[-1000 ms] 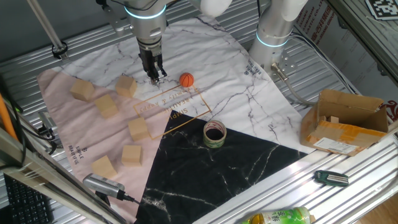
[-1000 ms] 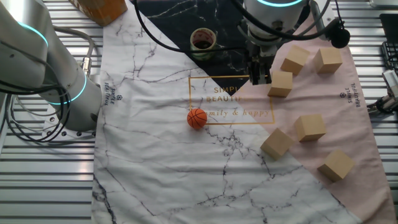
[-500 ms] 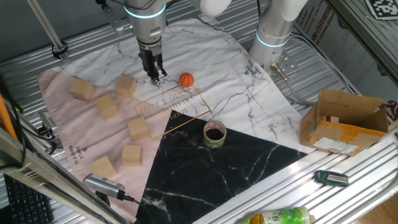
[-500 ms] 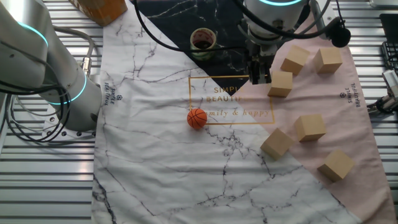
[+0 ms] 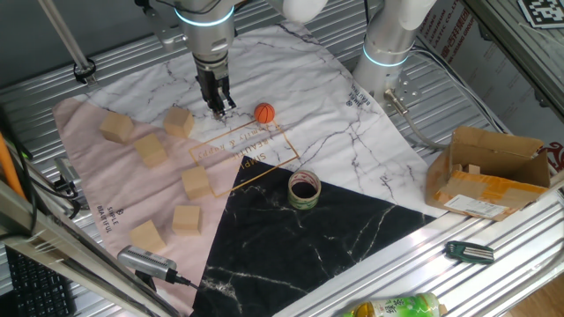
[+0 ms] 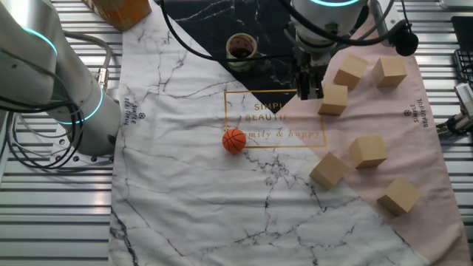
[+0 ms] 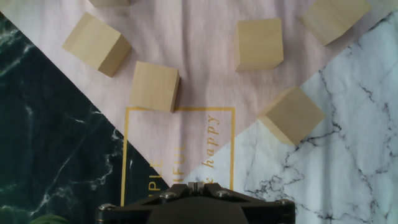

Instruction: Stack the blocks into a pyramid shape

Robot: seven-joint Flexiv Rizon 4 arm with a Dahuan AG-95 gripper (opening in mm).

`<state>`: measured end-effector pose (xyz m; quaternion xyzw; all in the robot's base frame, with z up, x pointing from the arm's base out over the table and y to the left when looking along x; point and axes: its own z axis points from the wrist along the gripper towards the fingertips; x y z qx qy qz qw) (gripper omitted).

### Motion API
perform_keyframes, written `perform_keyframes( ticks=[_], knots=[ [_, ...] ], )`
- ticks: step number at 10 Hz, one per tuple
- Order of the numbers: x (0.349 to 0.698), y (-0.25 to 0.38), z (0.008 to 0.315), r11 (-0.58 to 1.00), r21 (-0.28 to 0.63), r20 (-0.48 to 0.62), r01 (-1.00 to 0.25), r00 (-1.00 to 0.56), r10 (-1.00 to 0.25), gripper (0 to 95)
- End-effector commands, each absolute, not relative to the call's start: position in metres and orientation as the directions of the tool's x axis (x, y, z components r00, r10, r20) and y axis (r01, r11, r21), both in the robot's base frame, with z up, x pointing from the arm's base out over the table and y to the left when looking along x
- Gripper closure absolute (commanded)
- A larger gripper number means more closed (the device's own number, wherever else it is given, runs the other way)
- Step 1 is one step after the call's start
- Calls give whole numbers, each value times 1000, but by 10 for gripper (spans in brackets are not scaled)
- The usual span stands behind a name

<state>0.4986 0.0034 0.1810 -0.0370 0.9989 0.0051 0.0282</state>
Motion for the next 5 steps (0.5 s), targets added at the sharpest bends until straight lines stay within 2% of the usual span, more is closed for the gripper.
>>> perform_keyframes(
  ticks=[1,3,5],
  knots=[
    [498,3,181,997,7,-56,-75,-996,-74,950],
    [506,-22,180,992,2,-62,-126,-990,-125,950],
    [541,-102,192,973,3,-45,-232,-972,-232,950]
  ],
)
